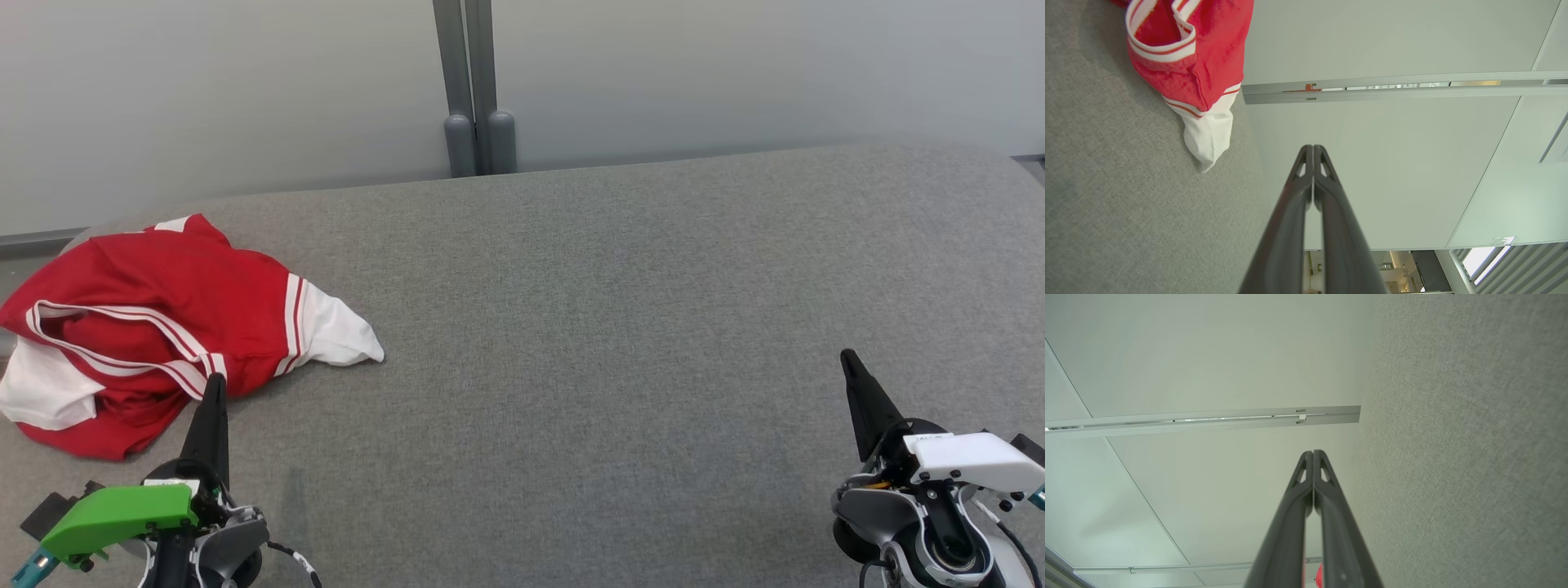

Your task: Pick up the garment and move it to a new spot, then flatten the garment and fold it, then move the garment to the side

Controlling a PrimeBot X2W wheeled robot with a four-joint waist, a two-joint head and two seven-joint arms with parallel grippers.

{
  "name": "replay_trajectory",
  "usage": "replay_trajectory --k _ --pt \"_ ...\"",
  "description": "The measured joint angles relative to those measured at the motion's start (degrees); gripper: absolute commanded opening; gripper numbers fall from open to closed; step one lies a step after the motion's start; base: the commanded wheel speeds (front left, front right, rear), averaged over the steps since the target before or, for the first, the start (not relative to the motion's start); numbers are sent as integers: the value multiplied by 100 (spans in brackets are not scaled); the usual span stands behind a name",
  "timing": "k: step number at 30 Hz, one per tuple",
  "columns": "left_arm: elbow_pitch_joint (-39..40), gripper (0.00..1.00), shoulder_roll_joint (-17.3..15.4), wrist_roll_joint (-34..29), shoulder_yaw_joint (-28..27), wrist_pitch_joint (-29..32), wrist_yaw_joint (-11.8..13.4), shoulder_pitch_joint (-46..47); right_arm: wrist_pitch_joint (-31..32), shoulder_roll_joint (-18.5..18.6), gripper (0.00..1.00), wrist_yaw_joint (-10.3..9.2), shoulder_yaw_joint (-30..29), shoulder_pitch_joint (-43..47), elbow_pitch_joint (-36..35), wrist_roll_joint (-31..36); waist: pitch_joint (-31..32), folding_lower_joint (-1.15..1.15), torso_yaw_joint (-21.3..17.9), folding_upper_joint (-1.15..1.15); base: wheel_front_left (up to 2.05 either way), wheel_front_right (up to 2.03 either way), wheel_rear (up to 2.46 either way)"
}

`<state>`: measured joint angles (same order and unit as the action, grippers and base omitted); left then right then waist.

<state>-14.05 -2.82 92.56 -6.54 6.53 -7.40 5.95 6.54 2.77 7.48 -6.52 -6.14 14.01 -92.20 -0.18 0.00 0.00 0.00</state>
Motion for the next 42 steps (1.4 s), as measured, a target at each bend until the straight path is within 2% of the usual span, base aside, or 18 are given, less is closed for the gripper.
replay_trajectory --k 18,19,23,33,36,42 --pt "0 0 0 0 0 1 0 0 0 0 0 -1 0 0 0 0 0 0 0 0 0 0 0" --pt "-20 100 4 2 1 -2 1 -8 0 -7 100 -1 0 7 22 3 0 0 0 0 0 0 0" --pt "-187 100 43 2 43 -15 5 -169 -13 -60 100 -2 7 179 177 4 -1 0 0 0 0 0 0" --pt "-172 100 45 -36 325 -312 9 -189 -299 -38 100 -2 118 296 24 177 8 0 3 0 0 0 0" --pt "-174 100 44 -165 393 -381 9 -190 -371 11 100 -2 157 350 -20 379 13 0 1 0 0 0 0" --pt "-222 100 44 -801 519 -537 10 -191 -522 99 100 -2 152 368 -189 1114 23 0 5 0 0 0 0"
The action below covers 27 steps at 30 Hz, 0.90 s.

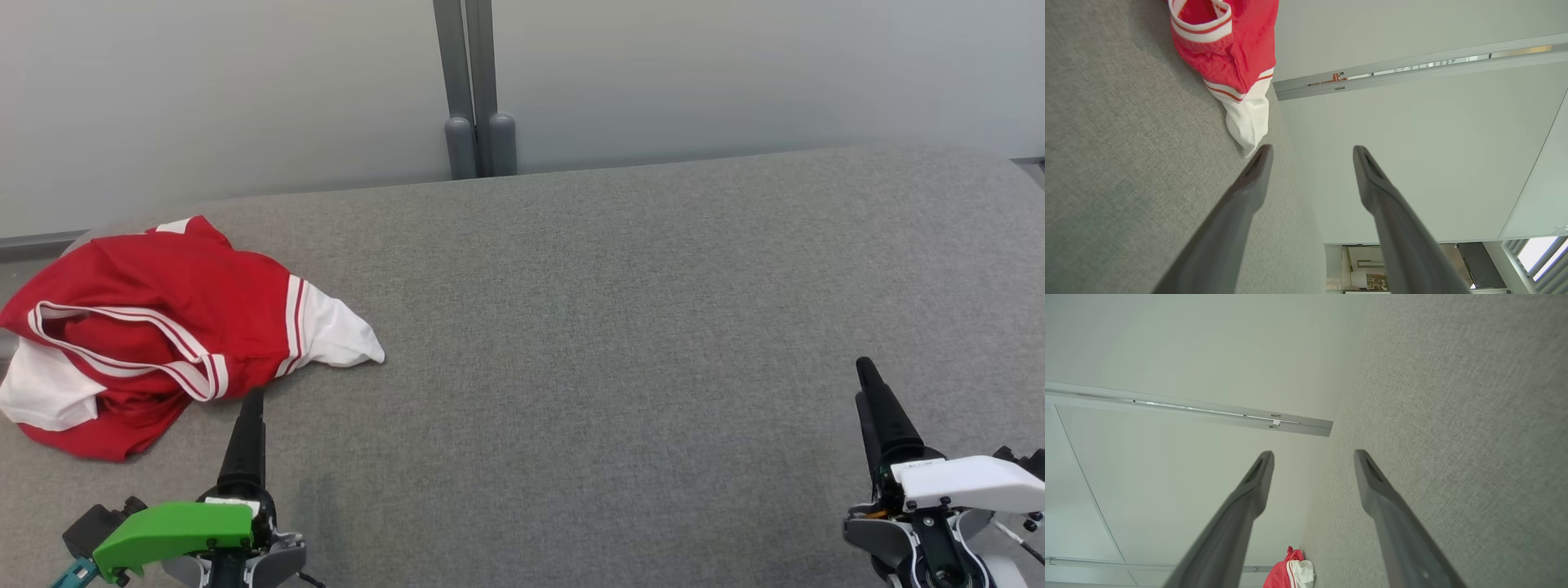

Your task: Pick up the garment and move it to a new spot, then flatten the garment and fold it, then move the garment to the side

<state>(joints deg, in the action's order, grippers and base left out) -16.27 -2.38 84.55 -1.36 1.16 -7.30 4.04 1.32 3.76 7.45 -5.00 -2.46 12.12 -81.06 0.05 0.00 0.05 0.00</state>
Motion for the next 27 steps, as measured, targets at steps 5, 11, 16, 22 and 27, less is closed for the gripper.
replay_trajectory --k 5,11,16,22,27 --pt "-36 100 -1 -738 73 -123 24 -10 -123 73 100 0 -4 66 -178 833 6 0 10 0 0 0 0" --pt "-57 100 -4 -1568 134 -242 78 -31 -248 200 100 0 34 105 -355 1797 9 0 31 0 0 0 0" --pt "-85 100 -18 -2237 169 -354 124 -68 -356 279 100 0 69 168 -436 2508 10 0 51 0 0 0 0" --pt "-73 100 -20 -2869 166 -477 124 -93 -482 342 100 0 75 225 -466 3151 12 0 60 0 0 0 0" --pt "-53 100 -23 -3474 189 -569 123 -137 -568 414 100 0 100 232 -471 3608 13 0 52 0 0 0 0"
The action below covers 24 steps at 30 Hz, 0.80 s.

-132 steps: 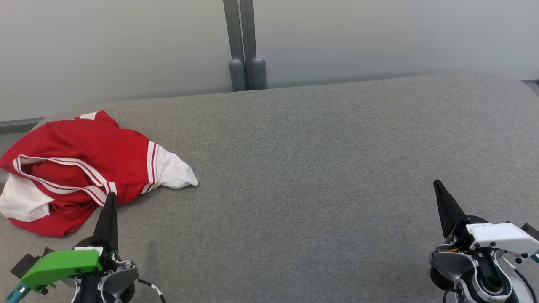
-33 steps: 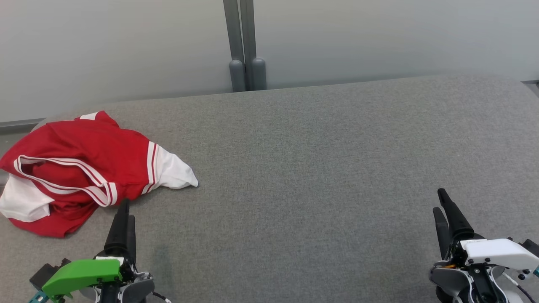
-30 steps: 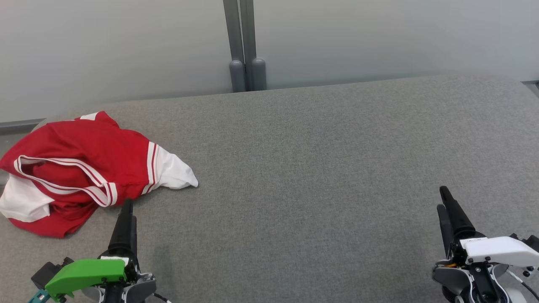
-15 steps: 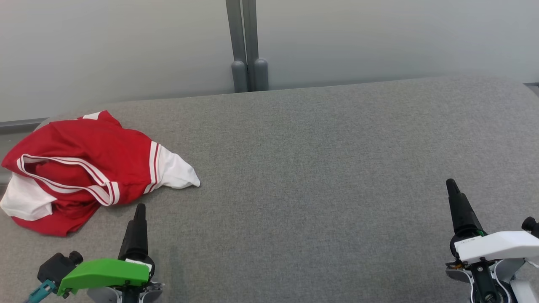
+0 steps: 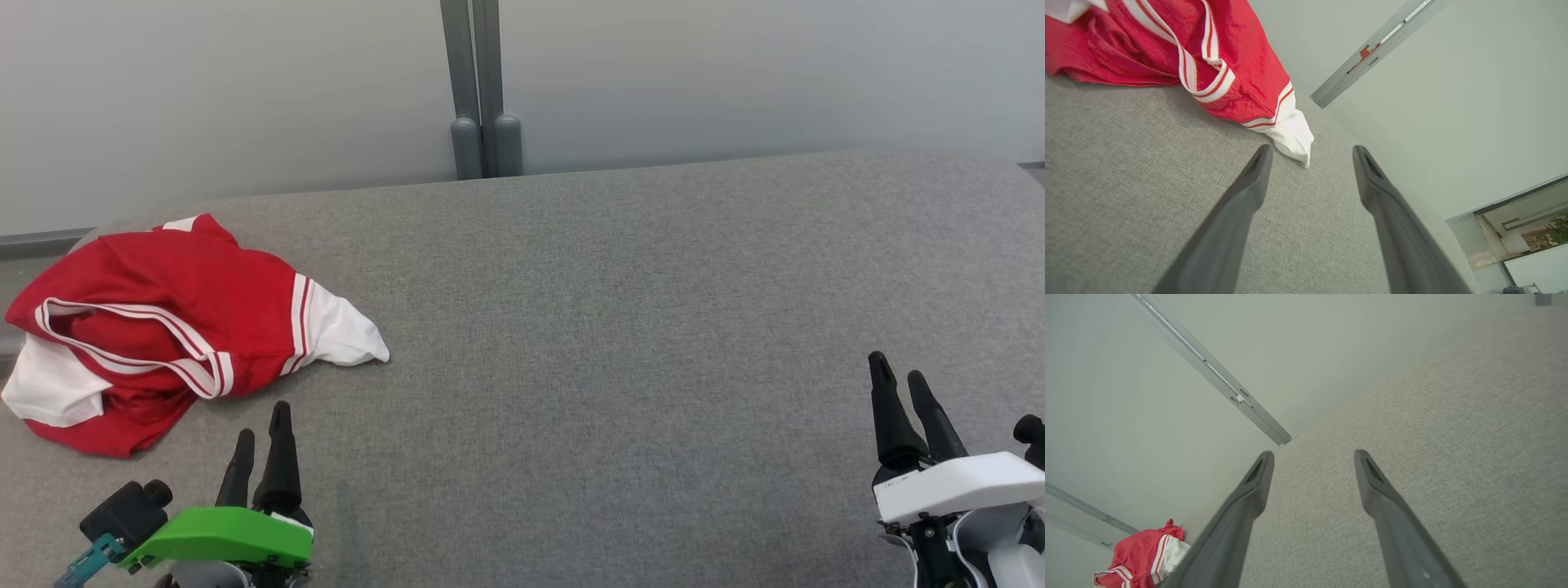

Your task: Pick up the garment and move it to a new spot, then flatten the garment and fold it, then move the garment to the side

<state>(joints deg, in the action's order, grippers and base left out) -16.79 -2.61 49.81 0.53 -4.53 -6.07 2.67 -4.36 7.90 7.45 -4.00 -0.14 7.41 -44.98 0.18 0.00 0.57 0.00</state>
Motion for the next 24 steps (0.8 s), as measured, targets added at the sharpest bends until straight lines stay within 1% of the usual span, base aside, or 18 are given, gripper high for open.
replay_trajectory --k 12,24 --pt "-27 100 -5 -1056 80 -209 -7 -48 -215 97 100 1 98 68 -5 909 31 0 -20 0 0 0 0" --pt "-168 100 -5 -1851 121 -389 -41 -98 -394 165 100 1 107 113 -2 1703 71 0 -13 0 0 0 0"
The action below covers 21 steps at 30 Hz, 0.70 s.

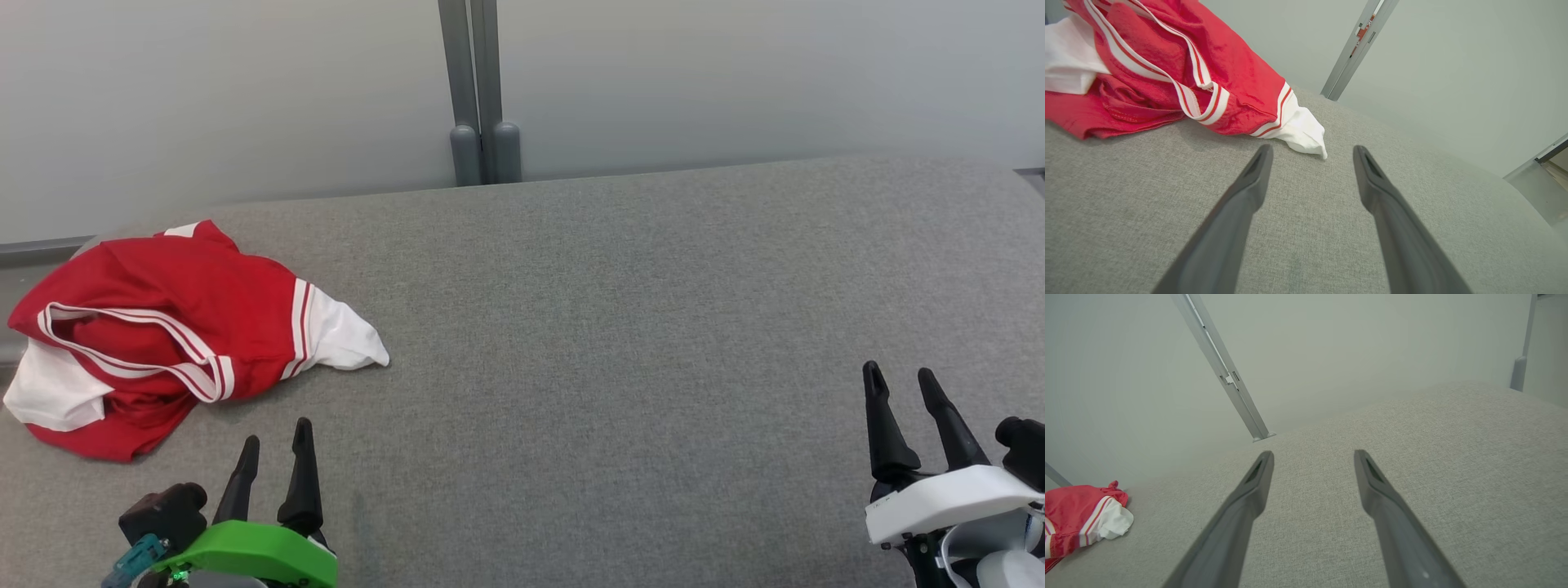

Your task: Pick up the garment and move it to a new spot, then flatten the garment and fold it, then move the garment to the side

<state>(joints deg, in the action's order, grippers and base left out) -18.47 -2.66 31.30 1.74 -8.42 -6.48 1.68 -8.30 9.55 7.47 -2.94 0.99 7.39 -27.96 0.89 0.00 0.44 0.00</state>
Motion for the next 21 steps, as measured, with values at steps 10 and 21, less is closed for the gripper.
replay_trajectory --k 10,21 --pt "-14 100 -2 -636 -8 -135 0 -49 -147 34 100 0 -4 71 41 546 9 0 15 0 0 0 0" --pt "-69 100 -2 -1180 -12 -281 -4 -110 -290 33 100 0 -66 85 55 995 3 0 24 0 0 0 0"
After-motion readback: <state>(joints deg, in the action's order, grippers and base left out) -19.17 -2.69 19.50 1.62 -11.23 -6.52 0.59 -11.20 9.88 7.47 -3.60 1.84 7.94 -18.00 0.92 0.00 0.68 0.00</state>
